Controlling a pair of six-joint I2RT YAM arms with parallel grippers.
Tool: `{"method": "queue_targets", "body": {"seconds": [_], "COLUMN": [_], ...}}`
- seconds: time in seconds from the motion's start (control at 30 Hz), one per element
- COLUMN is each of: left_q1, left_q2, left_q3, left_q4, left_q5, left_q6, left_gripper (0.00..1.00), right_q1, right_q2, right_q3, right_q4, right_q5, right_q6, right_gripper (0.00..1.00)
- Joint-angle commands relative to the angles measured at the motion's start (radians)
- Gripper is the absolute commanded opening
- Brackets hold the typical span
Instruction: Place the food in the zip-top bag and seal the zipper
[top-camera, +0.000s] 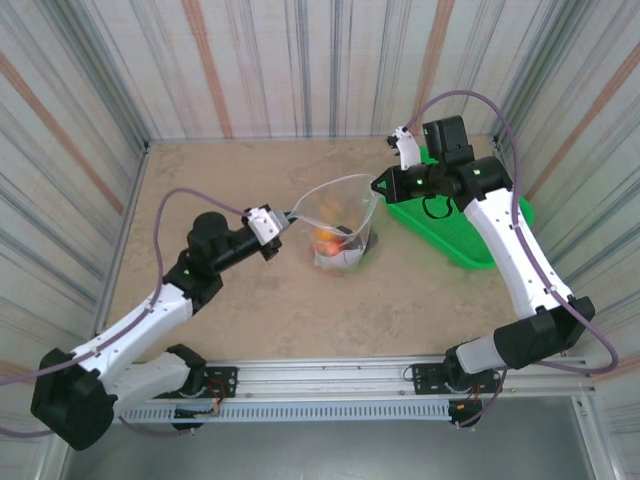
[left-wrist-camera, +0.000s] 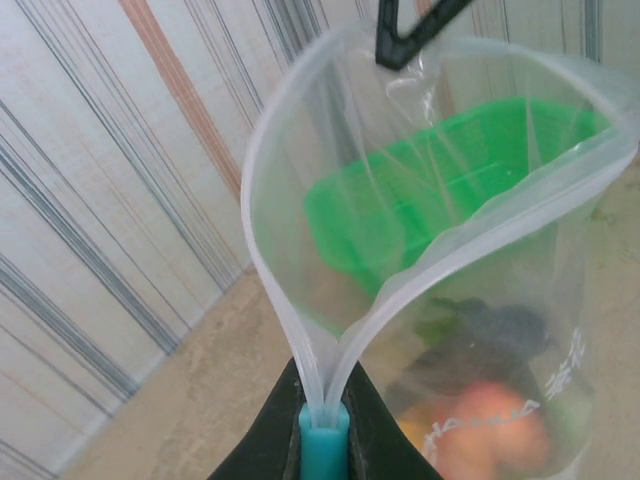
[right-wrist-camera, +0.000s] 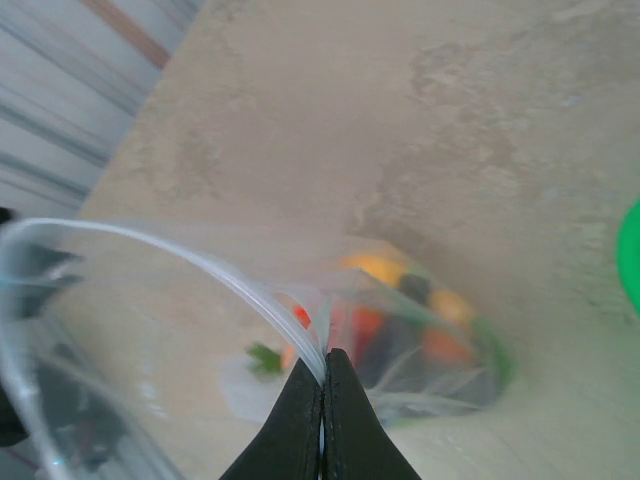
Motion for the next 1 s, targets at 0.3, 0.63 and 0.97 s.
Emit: {"method": "queue_targets", "body": {"seconds": [0.3, 0.63, 0.97], "left_q1": [-0.121, -0.123, -0.122], "left_q2": [0.054, 0.111, 0.117], "left_q3": [0.437, 0.465, 0.509], "left_q4": [-0.891, -0.910, -0.900], "left_q5": [-0.275, -0.019, 0.017], "left_q6": [0.263, 0.190, 0.181], "left_gripper": [0.00, 0.00, 0.00], "right_q1": [0.033, 0.233, 0.373], "right_q2": [0.002, -0.134, -0.246], "right_q3": [0.180, 0.093, 0.015], "right_q4": [-0.150, -0.086, -0.081], "right_q5": [0.257, 0.277, 0.155], "right_q6": [-0.055, -0.268, -0.422], "right_gripper": [0.26, 0.62, 0.54]}}
